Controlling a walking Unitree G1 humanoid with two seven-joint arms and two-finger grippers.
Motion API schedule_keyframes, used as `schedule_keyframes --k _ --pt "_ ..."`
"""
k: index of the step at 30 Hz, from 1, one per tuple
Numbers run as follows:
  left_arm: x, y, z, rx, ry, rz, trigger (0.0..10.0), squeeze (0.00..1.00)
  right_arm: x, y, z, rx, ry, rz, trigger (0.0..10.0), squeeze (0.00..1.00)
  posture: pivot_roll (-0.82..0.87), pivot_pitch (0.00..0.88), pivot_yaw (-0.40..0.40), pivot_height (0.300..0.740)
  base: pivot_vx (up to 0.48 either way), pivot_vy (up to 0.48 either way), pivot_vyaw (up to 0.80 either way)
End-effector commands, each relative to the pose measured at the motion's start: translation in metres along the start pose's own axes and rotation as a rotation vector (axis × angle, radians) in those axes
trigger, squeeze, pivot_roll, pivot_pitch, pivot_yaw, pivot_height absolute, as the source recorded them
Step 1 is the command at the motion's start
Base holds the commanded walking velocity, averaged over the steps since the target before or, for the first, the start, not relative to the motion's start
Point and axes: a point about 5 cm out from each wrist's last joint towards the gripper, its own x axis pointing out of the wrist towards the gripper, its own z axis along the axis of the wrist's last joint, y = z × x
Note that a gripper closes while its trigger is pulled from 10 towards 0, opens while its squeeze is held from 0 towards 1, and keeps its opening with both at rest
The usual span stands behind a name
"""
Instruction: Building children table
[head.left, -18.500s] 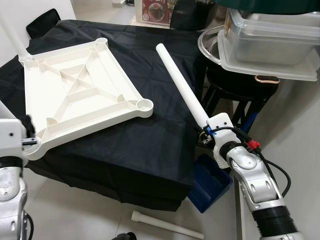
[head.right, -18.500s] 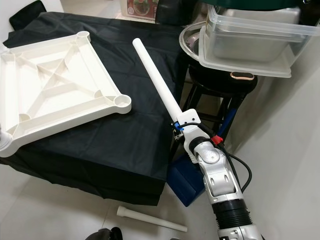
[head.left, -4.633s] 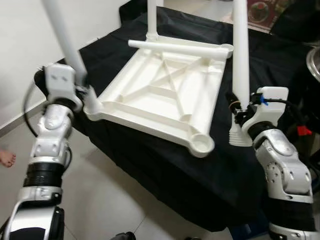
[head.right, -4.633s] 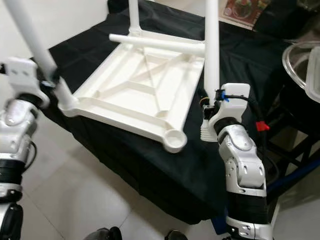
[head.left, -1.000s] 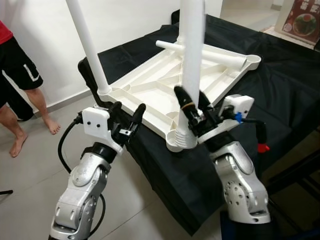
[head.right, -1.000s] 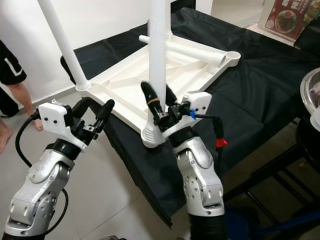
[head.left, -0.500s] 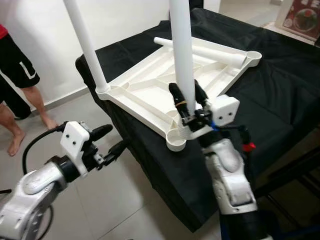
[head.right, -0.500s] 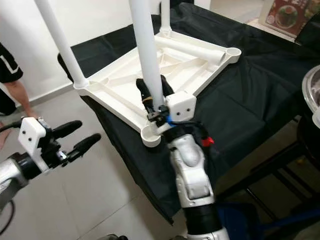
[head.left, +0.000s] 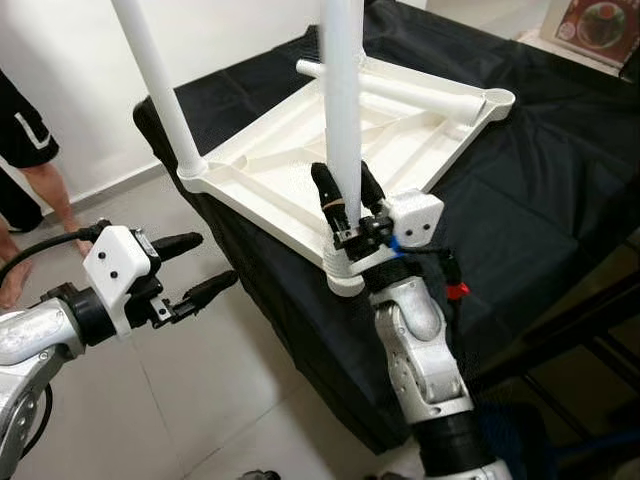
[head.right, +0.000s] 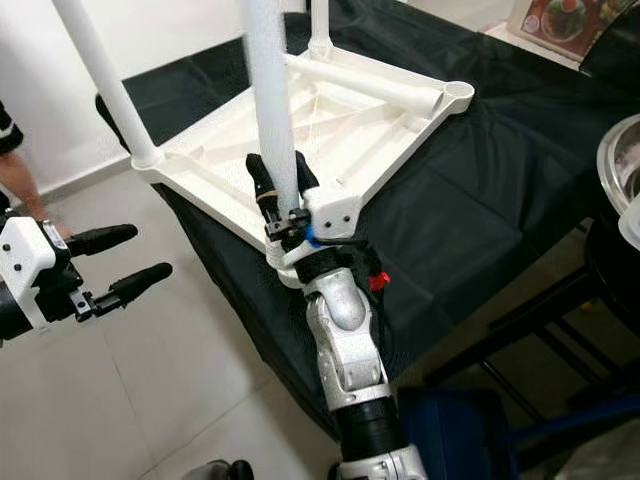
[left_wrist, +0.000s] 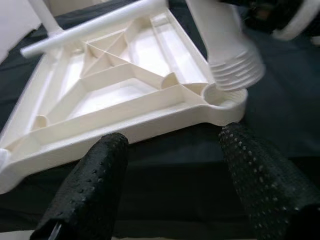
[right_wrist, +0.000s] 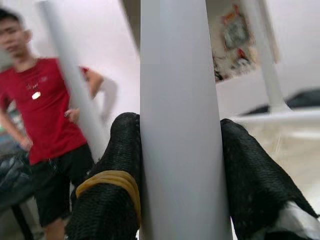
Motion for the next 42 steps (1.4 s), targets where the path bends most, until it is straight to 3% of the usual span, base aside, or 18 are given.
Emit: schedule_keyframes --k 1,13,15,16,19,20,21,24,25,26,28,30,31,32,33,34,36,42 --pt "-0.001 -0.01 -0.006 -0.044 0.011 -0.017 10.0 0.0 0.005 0.008 -0.003 0.127 -0.045 -0.032 10.0 0.0 0.06 0.238 -0.013 0.74 0.0 0.0 0.0" --pt "-0.002 -0.025 -0.011 -0.106 0.0 0.029 10.0 0.0 0.01 0.019 0.0 0.195 -0.1 0.072 10.0 0.0 0.08 0.264 0.0 0.74 0.0 0.0 0.0" --pt "0.005 -0.028 -0.005 -0.116 -0.035 0.058 10.0 0.0 0.016 0.024 0.019 0.273 -0.198 0.165 10.0 0.0 0.07 0.266 0.008 0.74 0.0 0.0 0.0" --pt "0.005 -0.028 -0.005 -0.116 -0.035 0.058 10.0 0.0 0.016 0.024 0.019 0.273 -0.198 0.165 10.0 0.0 0.07 0.266 0.008 0.74 0.0 0.0 0.0" --pt "0.028 -0.023 0.008 -0.192 -0.141 0.172 10.0 0.0 0.017 0.025 0.044 0.345 -0.263 0.36 10.0 0.0 0.07 0.246 0.002 0.74 0.0 0.0 0.0" --pt "0.028 -0.023 0.008 -0.192 -0.141 0.172 10.0 0.0 0.017 0.025 0.044 0.345 -0.263 0.36 10.0 0.0 0.07 0.246 0.002 0.74 0.0 0.0 0.0" --pt "0.037 -0.019 0.017 -0.237 -0.209 0.213 10.0 0.0 0.017 0.022 0.05 0.304 -0.255 0.4 10.0 0.0 0.05 0.233 -0.001 0.74 0.0 0.0 0.0" --pt "0.044 -0.016 0.027 -0.264 -0.266 0.236 10.0 0.0 0.017 0.019 0.054 0.254 -0.247 0.416 10.0 0.0 0.05 0.225 -0.004 0.74 0.0 0.0 0.0" --pt "0.05 -0.009 0.041 -0.3 -0.351 0.243 10.0 0.0 0.017 0.015 0.059 0.168 -0.235 0.443 10.0 0.0 0.03 0.204 -0.011 0.74 0.0 0.0 0.0" --pt "0.052 0.002 0.06 -0.337 -0.455 0.235 10.0 0.0 0.017 0.011 0.062 0.011 -0.209 0.503 10.0 0.0 0.02 0.19 -0.014 0.74 0.0 0.0 0.0" --pt "0.052 0.002 0.06 -0.337 -0.455 0.235 10.0 0.0 0.017 0.011 0.062 0.011 -0.209 0.503 10.0 0.0 0.02 0.19 -0.014 0.74 0.0 0.0 0.0" --pt "0.048 0.021 0.103 -0.387 -0.658 0.102 10.0 0.0 0.013 -0.005 0.063 -0.298 -0.128 0.595 10.0 0.0 0.0 0.16 -0.009 0.74 0.0 0.0 0.0" --pt "0.048 0.021 0.103 -0.387 -0.658 0.102 10.0 0.0 0.013 -0.005 0.063 -0.298 -0.128 0.595 10.0 0.0 0.0 0.16 -0.009 0.74 0.0 0.0 0.0" --pt "0.042 0.022 0.121 -0.369 -0.729 -0.025 10.0 0.0 0.01 -0.014 0.063 -0.436 -0.091 0.632 10.0 0.0 0.0 0.145 -0.005 0.74 0.0 0.0 0.0" --pt "0.038 0.021 0.131 -0.352 -0.764 -0.107 10.0 0.0 0.008 -0.02 0.065 -0.505 -0.069 0.654 10.0 0.0 0.0 0.145 -0.005 0.74 0.0 0.0 0.0" --pt "0.033 0.018 0.138 -0.318 -0.78 -0.195 10.0 0.0 0.008 -0.026 0.068 -0.546 -0.065 0.645 10.0 0.0 -0.01 0.135 0.007 0.74 0.0 0.0 0.0" --pt "0.03 0.015 0.139 -0.269 -0.768 -0.265 10.0 0.0 0.008 -0.03 0.074 -0.562 -0.072 0.628 10.0 0.0 -0.01 0.127 0.016 0.74 0.0 0.0 0.0" --pt "0.037 0.016 0.137 -0.334 -0.754 -0.302 10.0 0.0 0.008 -0.018 0.081 -0.587 -0.087 0.688 10.0 0.0 -0.01 0.122 0.024 0.74 0.0 0.0 0.0"
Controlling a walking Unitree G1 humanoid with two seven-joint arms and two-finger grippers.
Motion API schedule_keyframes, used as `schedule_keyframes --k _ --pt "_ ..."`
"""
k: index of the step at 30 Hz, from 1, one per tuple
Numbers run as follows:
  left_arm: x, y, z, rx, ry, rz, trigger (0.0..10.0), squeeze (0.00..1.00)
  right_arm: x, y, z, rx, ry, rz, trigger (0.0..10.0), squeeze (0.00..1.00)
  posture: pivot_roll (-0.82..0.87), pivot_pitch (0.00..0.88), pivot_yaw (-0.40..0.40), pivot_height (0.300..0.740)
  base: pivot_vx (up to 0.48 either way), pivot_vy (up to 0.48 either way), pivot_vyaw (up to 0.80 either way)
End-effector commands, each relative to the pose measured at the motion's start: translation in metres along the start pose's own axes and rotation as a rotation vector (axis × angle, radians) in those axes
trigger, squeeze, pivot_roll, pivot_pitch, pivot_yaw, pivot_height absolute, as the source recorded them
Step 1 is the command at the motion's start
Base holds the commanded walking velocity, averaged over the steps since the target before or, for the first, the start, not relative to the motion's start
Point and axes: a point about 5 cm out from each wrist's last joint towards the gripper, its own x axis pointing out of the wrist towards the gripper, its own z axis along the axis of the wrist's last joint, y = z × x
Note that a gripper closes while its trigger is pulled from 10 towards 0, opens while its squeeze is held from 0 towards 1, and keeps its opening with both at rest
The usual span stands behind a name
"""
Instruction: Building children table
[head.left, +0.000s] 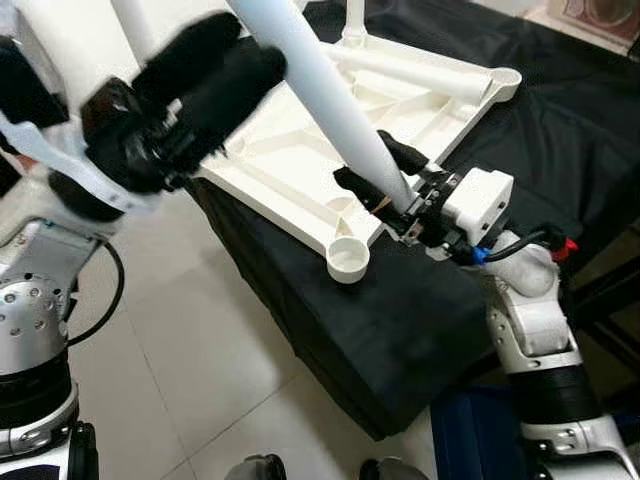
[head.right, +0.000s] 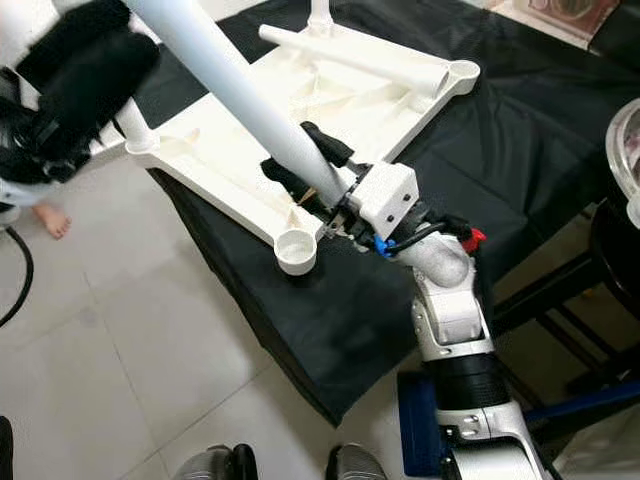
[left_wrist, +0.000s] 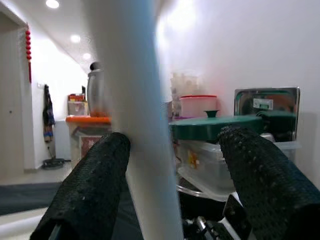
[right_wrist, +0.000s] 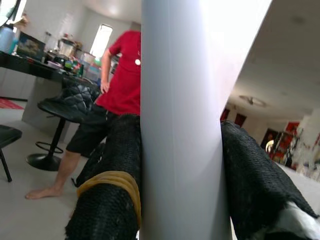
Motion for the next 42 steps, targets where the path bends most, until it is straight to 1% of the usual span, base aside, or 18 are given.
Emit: schedule_keyframes --k 1,5,6,8,9,10,11,17,27,28,29,30,31,35,37,38,40,42 --pt "0.0 0.0 0.0 -0.023 0.0 -0.013 10.0 0.0 0.005 0.007 0.005 -0.018 -0.017 0.047 10.0 0.0 -0.01 0.122 0.024 0.74 0.0 0.0 0.0" --pt "-0.004 0.008 -0.005 -0.025 0.007 0.035 10.0 0.0 0.007 0.012 0.006 -0.009 -0.023 0.068 10.0 0.0 -0.02 0.121 0.021 0.74 0.0 0.0 0.0" --pt "-0.006 0.02 -0.005 -0.023 -0.004 0.099 10.0 0.0 0.007 0.014 0.006 -0.007 -0.032 0.083 10.0 0.0 -0.02 0.123 0.02 0.74 0.0 0.0 0.0" --pt "-0.005 0.025 -0.004 -0.029 -0.028 0.127 10.0 0.0 0.007 0.015 0.006 -0.004 -0.035 0.089 10.0 0.0 -0.02 0.121 0.02 0.74 0.0 0.0 0.0" --pt "-0.003 0.028 -0.003 -0.037 -0.056 0.133 9.4 0.0 0.007 0.016 0.007 0.005 -0.04 0.1 10.0 0.0 -0.02 0.122 0.02 0.74 0.0 0.0 0.0" --pt "-0.002 0.029 -0.003 -0.043 -0.075 0.134 9.4 0.0 0.007 0.017 0.008 0.012 -0.043 0.107 10.0 0.0 -0.02 0.122 0.02 0.74 0.0 0.0 0.0" --pt "0.001 0.027 -0.004 -0.067 -0.094 0.113 0.0 0.0 0.007 0.019 0.008 0.021 -0.046 0.115 10.0 0.0 -0.03 0.122 0.017 0.74 0.0 0.0 0.0" --pt "0.011 0.016 -0.01 -0.092 -0.084 0.022 0.0 0.0 0.009 0.026 0.008 0.038 -0.043 0.134 10.0 0.0 -0.03 0.121 0.021 0.74 0.0 0.0 0.0" --pt "0.011 0.019 -0.008 -0.059 -0.055 0.009 0.0 0.0 0.007 0.027 0.004 0.033 -0.007 0.151 10.0 0.0 -0.03 0.119 0.021 0.74 0.0 0.0 0.0" --pt "0.011 0.019 -0.008 -0.038 -0.031 0.01 0.0 0.0 0.005 0.026 -0.001 0.046 0.048 0.163 10.0 1.0 -0.03 0.119 0.017 0.74 0.0 0.0 0.0" --pt "0.011 0.019 -0.011 -0.016 -0.006 0.013 0.0 0.0 0.002 0.024 -0.005 0.036 0.095 0.166 10.0 1.0 -0.03 0.118 0.014 0.74 0.0 0.0 0.0" --pt "0.011 0.019 -0.011 -0.016 -0.006 0.013 0.0 0.0 0.002 0.024 -0.005 0.036 0.095 0.166 10.0 1.0 -0.03 0.118 0.014 0.74 0.0 0.0 0.0" --pt "0.011 0.019 -0.014 0.02 0.03 0.024 0.0 0.0 0.0 0.024 -0.011 0.12 0.171 0.186 10.0 1.0 -0.03 0.12 0.013 0.74 0.0 0.0 0.0" --pt "0.011 0.019 -0.018 0.045 0.054 0.035 0.0 0.0 -0.001 0.019 -0.01 0.123 0.183 0.171 10.0 1.0 -0.03 0.12 0.013 0.74 0.0 0.0 0.0" --pt "0.01 0.022 -0.025 0.142 0.116 0.08 0.0 0.0 -0.004 0.007 -0.008 0.155 0.242 0.131 10.0 1.0 -0.04 0.121 0.012 0.74 0.0 0.0 0.0" --pt "0.01 0.022 -0.025 0.142 0.116 0.08 0.0 0.0 -0.004 0.007 -0.008 0.155 0.242 0.131 10.0 1.0 -0.04 0.121 0.012 0.74 0.0 0.0 0.0" --pt "0.011 0.024 -0.026 0.169 0.113 0.102 0.0 0.0 -0.006 -0.004 -0.002 0.214 0.299 0.078 10.0 1.0 -0.04 0.123 0.013 0.74 0.0 0.0 0.0" --pt "0.011 0.024 -0.026 0.169 0.113 0.102 0.0 0.0 -0.006 -0.004 -0.002 0.214 0.299 0.078 10.0 1.0 -0.04 0.123 0.013 0.74 0.0 0.0 0.0"
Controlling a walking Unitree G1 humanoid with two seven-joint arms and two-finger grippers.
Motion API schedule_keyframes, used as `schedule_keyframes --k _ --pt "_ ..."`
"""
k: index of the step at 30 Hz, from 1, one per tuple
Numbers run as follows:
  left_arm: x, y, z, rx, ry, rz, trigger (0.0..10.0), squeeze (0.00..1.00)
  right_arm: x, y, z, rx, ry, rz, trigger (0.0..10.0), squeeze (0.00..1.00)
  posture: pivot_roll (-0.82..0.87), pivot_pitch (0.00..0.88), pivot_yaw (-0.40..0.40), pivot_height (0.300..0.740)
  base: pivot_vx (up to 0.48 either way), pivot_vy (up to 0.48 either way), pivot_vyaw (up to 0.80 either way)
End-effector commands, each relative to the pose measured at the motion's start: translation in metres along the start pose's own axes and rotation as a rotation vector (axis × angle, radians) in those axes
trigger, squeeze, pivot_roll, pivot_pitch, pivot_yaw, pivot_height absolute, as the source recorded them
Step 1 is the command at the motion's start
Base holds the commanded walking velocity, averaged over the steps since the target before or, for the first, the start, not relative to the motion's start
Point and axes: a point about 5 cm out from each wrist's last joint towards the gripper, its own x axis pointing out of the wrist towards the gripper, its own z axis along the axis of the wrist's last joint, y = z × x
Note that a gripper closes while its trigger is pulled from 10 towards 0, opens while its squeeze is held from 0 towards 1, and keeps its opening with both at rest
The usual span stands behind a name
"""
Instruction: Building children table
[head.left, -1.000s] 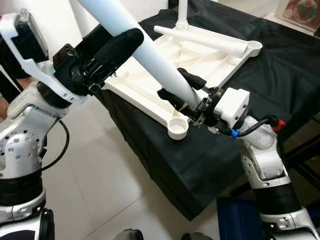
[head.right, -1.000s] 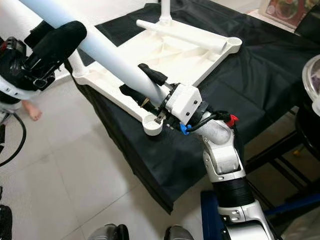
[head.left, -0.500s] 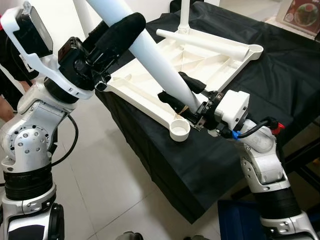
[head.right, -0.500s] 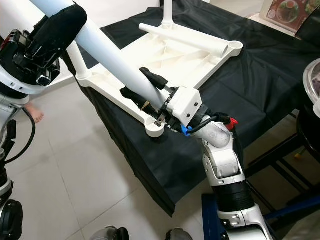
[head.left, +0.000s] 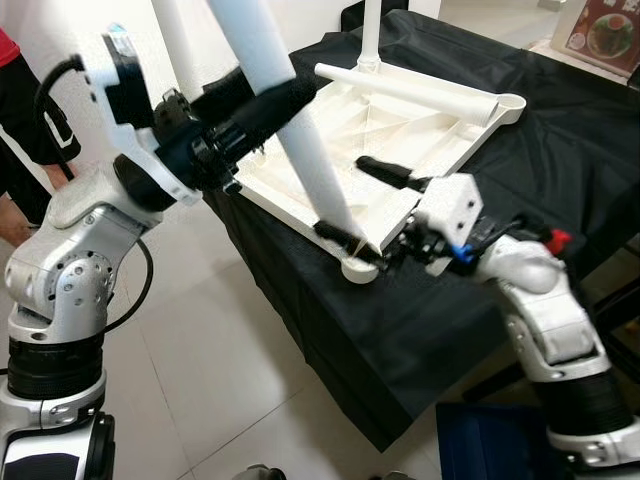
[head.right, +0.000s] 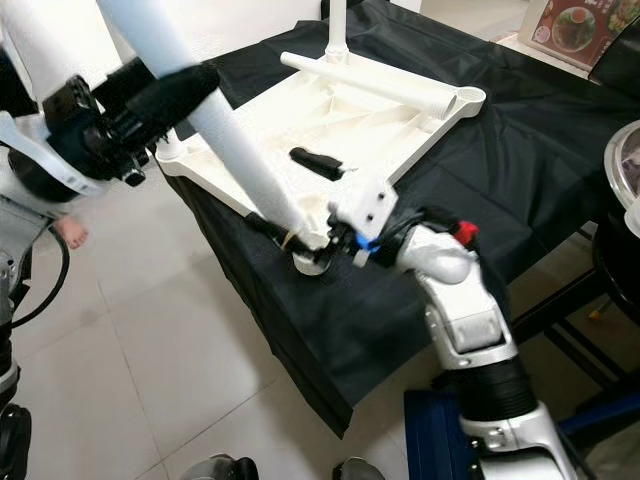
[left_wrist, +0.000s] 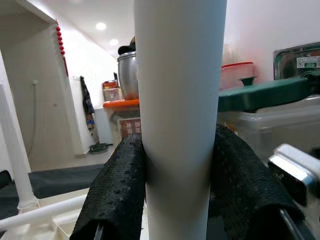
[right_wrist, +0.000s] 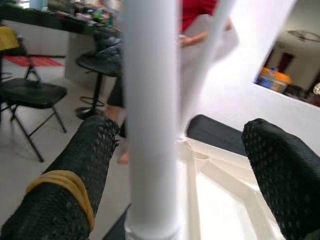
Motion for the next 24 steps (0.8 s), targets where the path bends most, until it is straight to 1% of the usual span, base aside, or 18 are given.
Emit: schedule_keyframes --k 1,2,3,4,5,6,7,8,11,13,15,16,17,18,19,20,22,24 --pt "0.0 -0.001 0.0 0.013 -0.004 -0.003 0.0 0.0 0.001 0.0 0.004 0.042 0.02 -0.017 10.0 1.0 -0.04 0.124 0.012 0.74 0.0 0.0 0.0" --pt "0.0 -0.003 -0.003 0.004 0.003 -0.02 0.0 0.0 -0.001 0.001 0.006 0.097 0.108 0.031 10.0 0.96 -0.05 0.126 0.015 0.74 0.0 0.0 0.0" --pt "0.0 -0.003 -0.003 0.004 0.003 -0.02 0.0 0.0 -0.001 0.001 0.006 0.097 0.108 0.031 10.0 0.96 -0.05 0.126 0.015 0.74 0.0 0.0 0.0" --pt "0.0 -0.006 -0.007 0.0 0.016 -0.04 0.0 0.0 -0.003 0.003 0.016 0.168 0.109 0.09 10.0 0.14 -0.05 0.126 0.015 0.74 0.0 0.0 0.0" --pt "0.001 -0.008 -0.01 -0.007 0.024 -0.053 0.0 0.0 -0.006 0.007 0.028 0.216 0.08 0.193 10.0 0.0 -0.05 0.127 0.022 0.74 0.0 0.0 0.0" --pt "0.001 -0.008 -0.01 -0.007 0.024 -0.053 0.0 0.0 -0.006 0.007 0.028 0.216 0.08 0.193 10.0 0.0 -0.05 0.127 0.022 0.74 0.0 0.0 0.0" --pt "0.002 -0.009 -0.012 -0.012 0.026 -0.061 0.0 0.0 -0.007 0.011 0.038 0.227 0.048 0.274 10.0 0.0 -0.05 0.126 0.024 0.74 0.0 0.0 0.0" --pt "0.003 -0.01 -0.013 -0.012 0.025 -0.065 0.0 0.0 -0.006 0.013 0.044 0.212 0.023 0.305 10.0 0.0 -0.05 0.126 0.024 0.74 0.0 0.0 0.0" --pt "0.005 -0.01 -0.013 -0.007 0.021 -0.07 0.0 0.0 -0.003 0.017 0.04 0.171 0.054 0.333 10.0 0.0 -0.04 0.12 0.028 0.74 0.0 0.0 0.0" --pt "0.006 -0.01 -0.013 -0.004 0.019 -0.074 0.0 0.0 -0.002 0.019 0.038 0.162 0.066 0.332 10.0 0.0 -0.04 0.119 0.028 0.74 0.0 0.0 0.0" --pt "0.007 -0.011 -0.013 -0.001 0.017 -0.079 0.0 0.0 0.006 0.021 0.035 0.152 0.085 0.294 10.0 0.0 -0.04 0.114 0.03 0.74 0.0 0.0 0.0" --pt "0.007 -0.011 -0.013 -0.001 0.017 -0.079 0.0 0.0 0.006 0.021 0.035 0.152 0.085 0.294 10.0 0.0 -0.04 0.114 0.03 0.74 0.0 0.0 0.0" --pt "0.008 -0.011 -0.014 -0.005 0.017 -0.083 0.0 0.0 0.015 0.019 0.033 0.154 0.087 0.224 10.0 0.0 -0.04 0.115 0.032 0.74 0.0 0.0 0.0" --pt "0.008 -0.011 -0.014 -0.005 0.017 -0.083 0.0 0.0 0.015 0.019 0.033 0.154 0.087 0.224 10.0 0.0 -0.04 0.115 0.032 0.74 0.0 0.0 0.0" --pt "0.009 -0.013 -0.015 -0.01 0.014 -0.088 0.0 0.0 0.025 0.018 0.029 0.166 0.11 0.157 10.0 0.0 -0.04 0.113 0.031 0.74 0.0 0.0 0.0" --pt "0.009 -0.013 -0.015 -0.01 0.014 -0.088 0.0 0.0 0.025 0.018 0.029 0.166 0.11 0.157 10.0 0.0 -0.04 0.113 0.031 0.74 0.0 0.0 0.0" --pt "0.01 -0.015 -0.016 -0.014 0.011 -0.093 0.0 0.0 0.035 0.018 0.025 0.183 0.138 0.095 10.0 0.0 -0.04 0.113 0.031 0.74 0.0 0.0 0.0" --pt "0.01 -0.016 -0.016 -0.013 0.01 -0.094 0.0 0.0 0.036 0.018 0.025 0.199 0.15 0.098 10.0 0.0 -0.04 0.113 0.031 0.74 0.0 0.0 0.0"
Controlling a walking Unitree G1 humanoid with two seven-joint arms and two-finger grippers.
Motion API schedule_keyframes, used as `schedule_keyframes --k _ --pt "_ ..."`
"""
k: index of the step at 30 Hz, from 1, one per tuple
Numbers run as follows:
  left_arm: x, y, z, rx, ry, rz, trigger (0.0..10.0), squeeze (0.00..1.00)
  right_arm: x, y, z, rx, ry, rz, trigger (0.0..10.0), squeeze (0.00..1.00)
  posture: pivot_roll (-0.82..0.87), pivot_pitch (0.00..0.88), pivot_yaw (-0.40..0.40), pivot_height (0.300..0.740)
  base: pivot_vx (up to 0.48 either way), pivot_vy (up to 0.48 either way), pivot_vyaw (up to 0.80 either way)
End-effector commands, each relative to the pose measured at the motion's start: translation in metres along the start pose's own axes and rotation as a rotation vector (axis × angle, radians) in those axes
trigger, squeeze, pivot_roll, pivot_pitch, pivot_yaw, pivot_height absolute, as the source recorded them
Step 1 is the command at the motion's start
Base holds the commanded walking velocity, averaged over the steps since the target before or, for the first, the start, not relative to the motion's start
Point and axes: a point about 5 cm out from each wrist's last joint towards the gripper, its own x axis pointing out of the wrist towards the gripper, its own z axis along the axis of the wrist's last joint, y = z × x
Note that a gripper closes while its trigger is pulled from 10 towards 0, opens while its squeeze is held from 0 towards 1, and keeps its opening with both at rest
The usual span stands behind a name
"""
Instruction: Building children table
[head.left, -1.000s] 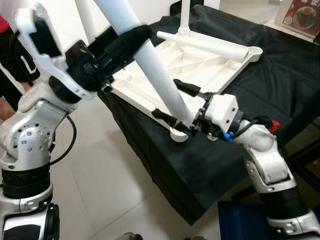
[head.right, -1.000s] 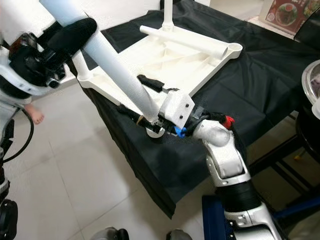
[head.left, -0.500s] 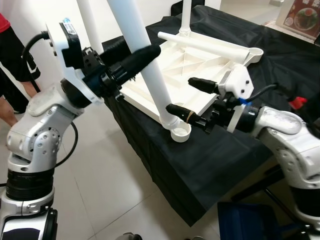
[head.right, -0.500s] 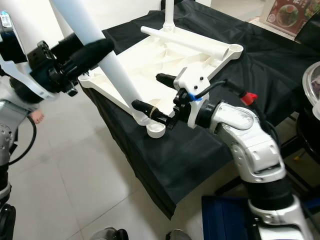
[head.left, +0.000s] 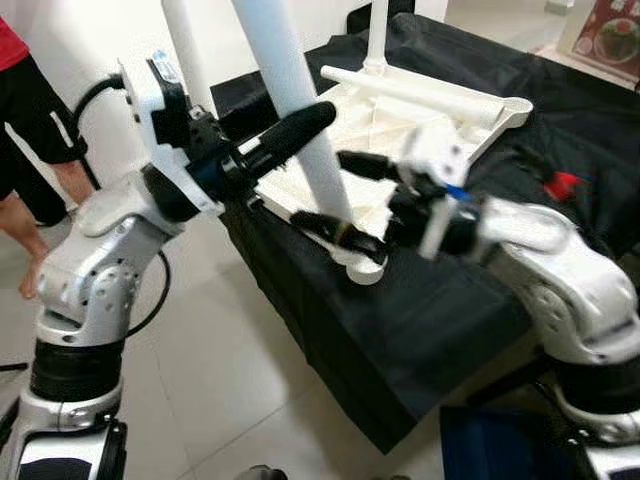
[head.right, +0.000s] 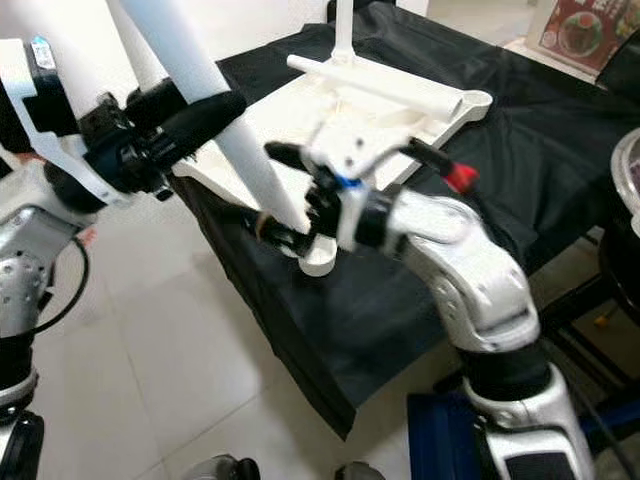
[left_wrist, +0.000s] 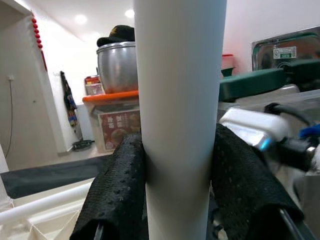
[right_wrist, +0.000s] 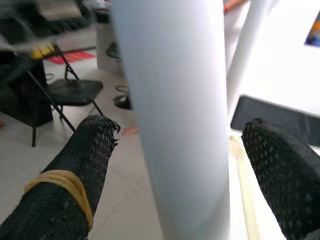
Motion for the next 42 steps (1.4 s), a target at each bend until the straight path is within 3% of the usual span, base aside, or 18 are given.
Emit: schedule_keyframes --k 1,2,3,4,5,20,21,22,23,27,31,33,36,38,39,40,41,42 --pt "0.0 -0.002 0.003 0.023 -0.014 -0.007 0.0 0.0 0.002 0.003 -0.004 0.024 0.034 0.009 10.0 0.0 -0.04 0.114 0.03 0.74 0.0 0.0 0.0" --pt "0.0 -0.002 0.003 0.023 -0.014 -0.007 0.0 0.0 0.002 0.003 -0.004 0.024 0.034 0.009 10.0 0.0 -0.04 0.114 0.03 0.74 0.0 0.0 0.0" --pt "-0.001 -0.003 0.004 0.023 -0.014 -0.01 0.0 0.0 0.001 0.006 -0.005 0.028 0.047 0.015 3.9 0.0 -0.04 0.115 0.028 0.74 0.0 0.0 0.0" --pt "-0.001 -0.003 0.004 0.023 -0.014 -0.01 0.0 0.0 0.001 0.006 -0.005 0.028 0.047 0.015 3.9 0.0 -0.04 0.115 0.028 0.74 0.0 0.0 0.0" --pt "-0.001 -0.003 0.004 0.023 -0.013 -0.01 0.0 0.0 0.001 0.006 -0.006 0.03 0.051 0.018 0.0 0.0 -0.04 0.115 0.028 0.74 0.0 0.0 0.0" --pt "-0.001 -0.001 0.004 0.035 -0.007 -0.014 0.0 0.0 -0.007 0.004 -0.011 0.011 0.116 0.011 0.0 0.0 -0.05 0.117 0.029 0.74 0.0 0.0 0.0" --pt "0.0 0.001 0.003 0.028 -0.001 -0.002 9.6 0.44 -0.006 0.003 -0.009 0.02 0.103 -0.02 0.0 0.0 -0.05 0.115 0.029 0.74 0.0 0.0 0.0" --pt "0.0 0.001 0.003 0.028 -0.001 -0.002 9.6 0.44 -0.006 0.003 -0.009 0.02 0.103 -0.02 0.0 0.0 -0.05 0.115 0.029 0.74 0.0 0.0 0.0" --pt "0.001 0.002 0.002 0.021 0.0 0.012 10.0 1.0 -0.005 0.001 -0.008 0.024 0.092 -0.045 0.0 0.0 -0.05 0.115 0.029 0.74 0.0 0.0 0.0" --pt "-0.002 0.008 0.006 0.018 -0.011 0.047 10.0 1.0 -0.001 -0.009 -0.007 0.042 0.052 -0.174 0.0 0.0 -0.04 0.117 0.029 0.74 0.0 0.0 0.0" --pt "-0.016 0.026 0.019 0.035 -0.049 0.16 10.0 1.0 0.001 -0.021 -0.01 0.046 0.036 -0.321 0.0 0.0 -0.04 0.12 0.029 0.74 0.0 0.0 0.0" --pt "-0.045 0.046 0.039 0.041 -0.103 0.301 10.0 1.0 -0.002 -0.032 -0.013 0.051 0.007 -0.468 0.0 0.0 -0.03 0.128 0.03 0.74 0.0 0.0 0.0" --pt "-0.045 0.046 0.039 0.041 -0.103 0.301 10.0 1.0 -0.002 -0.032 -0.013 0.051 0.007 -0.468 0.0 0.0 -0.03 0.128 0.03 0.74 0.0 0.0 0.0" --pt "-0.054 0.051 0.045 0.037 -0.123 0.339 10.0 1.0 -0.004 -0.036 -0.014 0.049 -0.003 -0.511 0.0 0.0 -0.03 0.128 0.03 0.74 0.0 0.0 0.0" --pt "-0.077 0.048 0.038 0.009 -0.055 0.378 10.0 1.0 -0.005 -0.037 -0.017 0.046 0.005 -0.525 0.0 0.0 -0.01 0.139 0.027 0.74 0.0 0.0 0.0" --pt "-0.077 0.048 0.038 0.009 -0.055 0.378 10.0 1.0 -0.005 -0.037 -0.017 0.046 0.005 -0.525 0.0 0.0 -0.01 0.139 0.027 0.74 0.0 0.0 0.0" --pt "-0.098 0.026 0.011 -0.045 0.103 0.338 10.0 1.0 -0.008 -0.037 -0.021 0.05 0.016 -0.513 10.0 0.0 0.0 0.144 0.025 0.74 0.0 0.0 0.0" --pt "-0.098 0.026 0.011 -0.045 0.103 0.338 10.0 1.0 -0.008 -0.037 -0.021 0.05 0.016 -0.513 10.0 0.0 0.0 0.144 0.025 0.74 0.0 0.0 0.0"
